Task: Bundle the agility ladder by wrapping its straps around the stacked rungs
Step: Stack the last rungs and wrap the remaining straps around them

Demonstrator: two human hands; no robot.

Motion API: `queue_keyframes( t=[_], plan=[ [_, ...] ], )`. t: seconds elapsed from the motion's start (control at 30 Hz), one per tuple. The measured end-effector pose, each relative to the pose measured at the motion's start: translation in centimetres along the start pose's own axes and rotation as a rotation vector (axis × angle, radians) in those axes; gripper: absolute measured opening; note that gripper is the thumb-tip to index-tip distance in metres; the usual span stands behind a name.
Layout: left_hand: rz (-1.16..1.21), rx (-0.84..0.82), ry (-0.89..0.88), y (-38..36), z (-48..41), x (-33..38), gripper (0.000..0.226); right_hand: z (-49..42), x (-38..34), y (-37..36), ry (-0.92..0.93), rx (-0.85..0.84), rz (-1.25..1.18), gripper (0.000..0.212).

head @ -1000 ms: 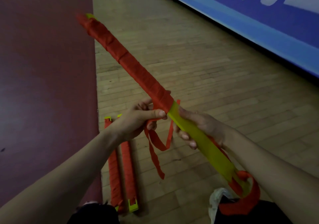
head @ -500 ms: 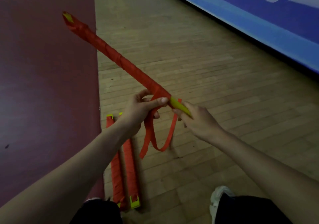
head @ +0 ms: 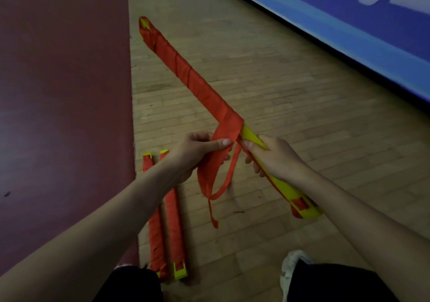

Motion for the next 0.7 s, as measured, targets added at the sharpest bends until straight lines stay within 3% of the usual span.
queue_keyframes(
  t=[0.17, 0.37, 0.47, 0.7],
  plan=[
    [0.023, 0.008, 0.020, 0.1, -0.1, 0.4, 0.006, -0.1, -0.2, 0.2, -0.059, -0.045, -0.208, 0.037],
    [0.100, -0.043, 0.060, 0.0, -0.1, 0.3, 0.004, 0.7, -1.0, 0.0, -0.135, -0.231, -0.557, 0.037],
    [0.141, -0.119, 0.005, -0.2, 0.0, 0.6, 0.004, 1.3, -1.5, 0.2, -0.125, -0.318, -0.616, 0.040],
    [-0.002, -0.200, -0.148, -0.2, 0.5, 1.1, 0.020, 2.0, -1.5, -0.5, -0.106, -0.538, -0.629, 0.022]
  ],
)
Point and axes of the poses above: each hand's wrist, its own z-axis away from the middle knuckle, its own y-axis out of the back of the hand, x = y × z, the point moved 4 cm from there along -z, towards the middle knuckle, and after that the axes turned 3 degrees about x, right-handed, at the moved point
